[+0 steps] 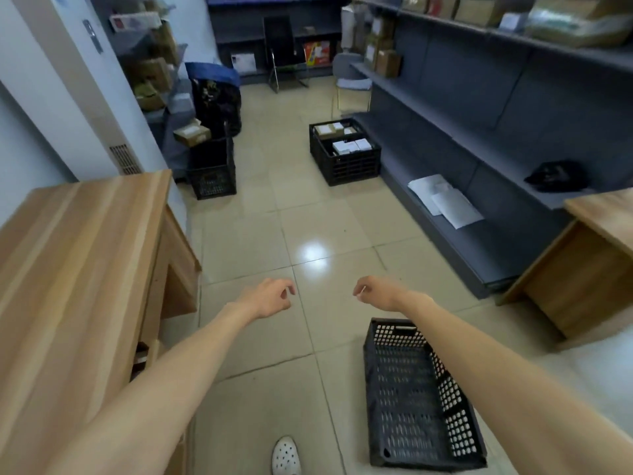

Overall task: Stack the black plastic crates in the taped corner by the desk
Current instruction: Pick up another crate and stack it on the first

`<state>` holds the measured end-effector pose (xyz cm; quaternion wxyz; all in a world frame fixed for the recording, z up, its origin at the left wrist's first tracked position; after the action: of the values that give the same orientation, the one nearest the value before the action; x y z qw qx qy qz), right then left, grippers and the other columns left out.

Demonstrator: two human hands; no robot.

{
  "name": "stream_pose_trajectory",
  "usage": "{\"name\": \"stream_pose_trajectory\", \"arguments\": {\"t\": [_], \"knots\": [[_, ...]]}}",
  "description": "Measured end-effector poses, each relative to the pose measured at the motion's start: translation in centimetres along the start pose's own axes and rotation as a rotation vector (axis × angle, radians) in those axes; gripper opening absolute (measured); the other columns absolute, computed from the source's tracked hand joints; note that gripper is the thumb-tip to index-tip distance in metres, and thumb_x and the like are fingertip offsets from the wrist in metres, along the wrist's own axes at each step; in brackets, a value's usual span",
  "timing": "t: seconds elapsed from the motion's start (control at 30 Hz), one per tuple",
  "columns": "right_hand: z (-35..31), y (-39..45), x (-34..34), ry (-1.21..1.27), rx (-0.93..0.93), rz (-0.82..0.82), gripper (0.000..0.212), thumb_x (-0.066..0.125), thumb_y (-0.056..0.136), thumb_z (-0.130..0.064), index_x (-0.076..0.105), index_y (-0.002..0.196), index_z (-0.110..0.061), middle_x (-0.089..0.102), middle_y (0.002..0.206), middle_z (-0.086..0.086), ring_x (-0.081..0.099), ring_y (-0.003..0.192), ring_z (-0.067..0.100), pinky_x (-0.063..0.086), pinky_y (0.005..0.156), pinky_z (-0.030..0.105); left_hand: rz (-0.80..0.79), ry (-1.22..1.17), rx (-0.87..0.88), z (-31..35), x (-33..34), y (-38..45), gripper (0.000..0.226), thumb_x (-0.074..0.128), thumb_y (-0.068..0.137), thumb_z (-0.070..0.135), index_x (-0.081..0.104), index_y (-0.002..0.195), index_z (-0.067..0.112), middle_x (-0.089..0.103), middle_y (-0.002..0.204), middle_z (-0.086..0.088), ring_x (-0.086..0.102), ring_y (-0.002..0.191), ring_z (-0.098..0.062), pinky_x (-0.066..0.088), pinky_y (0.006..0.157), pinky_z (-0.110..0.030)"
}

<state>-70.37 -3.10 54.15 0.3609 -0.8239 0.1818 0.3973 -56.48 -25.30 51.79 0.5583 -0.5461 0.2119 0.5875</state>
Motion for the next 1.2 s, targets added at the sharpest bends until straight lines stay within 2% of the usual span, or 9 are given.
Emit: {"name": "stream_pose_trajectory", "arguments": {"t": [0.07, 0.13, 0.3, 0.5, 0.63, 0.73, 0.93, 1.07, 1.2], "knots": [[-1.2, 2.7, -1.3, 0.071, 0.034, 0.067, 0.029, 0.048, 0.095, -0.017, 0.062, 0.120, -0.013, 0.063, 0.123, 0.010, 0.057, 0.115, 0.027, 0.042, 0.092, 0.029, 0.020, -0.055, 0.008, -2.3, -2.3, 2.7, 0.028, 0.061, 0.087, 0.021, 0.061, 0.115, 0.019, 0.058, 0.099, 0.003, 0.055, 0.094, -0.020, 0.045, 0.086, -0.030], [-2.4, 5.3, -2.2, 0.089, 0.065, 0.055, 0.028, 0.048, 0.096, -0.017, 0.061, 0.120, -0.011, 0.063, 0.123, 0.011, 0.057, 0.115, 0.028, 0.043, 0.093, 0.030, -0.002, -0.040, 0.011, -4.5, -4.6, 5.3, 0.026, 0.061, 0.088, 0.018, 0.062, 0.114, 0.016, 0.058, 0.096, 0.001, 0.058, 0.094, -0.022, 0.041, 0.082, -0.027], [-3.8, 12.5, -5.1, 0.077, 0.119, 0.079, 0.028, 0.049, 0.094, -0.024, 0.061, 0.119, -0.019, 0.063, 0.122, 0.008, 0.058, 0.112, 0.027, 0.046, 0.096, 0.035, 0.022, -0.116, 0.069, -7.4, -9.8, 13.0, 0.023, 0.063, 0.086, 0.016, 0.063, 0.109, 0.015, 0.064, 0.095, -0.005, 0.063, 0.099, -0.030, 0.048, 0.090, -0.037], [-3.1, 19.6, -5.8, 0.066, 0.173, 0.019, 0.025, 0.051, 0.093, -0.025, 0.062, 0.115, -0.020, 0.063, 0.121, 0.008, 0.058, 0.113, 0.027, 0.048, 0.098, 0.038, -0.050, -0.053, 0.159, -6.4, -10.2, 20.9, 0.024, 0.060, 0.087, 0.024, 0.062, 0.111, 0.023, 0.062, 0.094, 0.007, 0.059, 0.096, -0.020, 0.046, 0.088, -0.033], [-1.0, 23.6, -6.8, -0.040, 0.220, -0.138, 0.032, 0.046, 0.096, -0.021, 0.058, 0.125, -0.013, 0.059, 0.130, 0.007, 0.055, 0.119, 0.027, 0.044, 0.098, 0.036, -0.097, -0.026, 0.210, -5.5, -10.2, 26.4, 0.024, 0.060, 0.088, 0.026, 0.062, 0.112, 0.024, 0.061, 0.093, 0.008, 0.055, 0.090, -0.015, 0.046, 0.087, -0.032], [1.0, 27.7, -10.2, -0.114, 0.264, -0.183, 0.037, 0.046, 0.096, -0.021, 0.055, 0.130, -0.011, 0.055, 0.136, 0.009, 0.052, 0.124, 0.028, 0.043, 0.102, 0.038, -0.122, -0.065, 0.205, -5.1, -11.7, 32.1, 0.019, 0.061, 0.088, 0.026, 0.064, 0.107, 0.025, 0.062, 0.091, 0.007, 0.058, 0.089, -0.017, 0.050, 0.088, -0.035], [5.5, 38.0, -21.2, -0.065, 0.247, 0.021, 0.034, 0.045, 0.092, -0.020, 0.060, 0.121, -0.011, 0.060, 0.130, 0.016, 0.056, 0.119, 0.032, 0.046, 0.098, 0.038, -0.075, -0.030, 0.203, -0.9, -17.8, 45.3, 0.016, 0.055, 0.088, 0.027, 0.063, 0.102, 0.029, 0.062, 0.092, 0.009, 0.057, 0.090, -0.017, 0.048, 0.086, -0.032], [10.2, 42.7, -26.8, -0.037, 0.283, 0.047, 0.035, 0.042, 0.094, -0.021, 0.058, 0.124, -0.012, 0.059, 0.131, 0.013, 0.055, 0.120, 0.032, 0.045, 0.099, 0.039, -0.034, -0.062, 0.229, 3.9, -21.0, 52.8, 0.017, 0.054, 0.089, 0.031, 0.062, 0.104, 0.029, 0.064, 0.095, 0.009, 0.058, 0.092, -0.016, 0.049, 0.087, -0.034], [14.8, 44.8, -28.3, 0.004, 0.311, 0.049, 0.033, 0.044, 0.094, -0.023, 0.060, 0.121, -0.017, 0.061, 0.130, 0.009, 0.056, 0.120, 0.029, 0.043, 0.097, 0.034, -0.071, -0.041, 0.268, 7.7, -21.4, 58.2, 0.018, 0.049, 0.089, 0.029, 0.061, 0.101, 0.032, 0.066, 0.098, 0.008, 0.061, 0.094, -0.019, 0.050, 0.083, -0.033]]}}
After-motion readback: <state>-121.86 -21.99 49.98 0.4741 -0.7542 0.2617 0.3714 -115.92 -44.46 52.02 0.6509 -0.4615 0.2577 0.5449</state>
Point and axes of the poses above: each hand's wrist, its own y-axis towards the middle knuckle, its own x-axis out of the palm, z = x × y, the point moved 2 cm from there along y, towards the middle knuckle
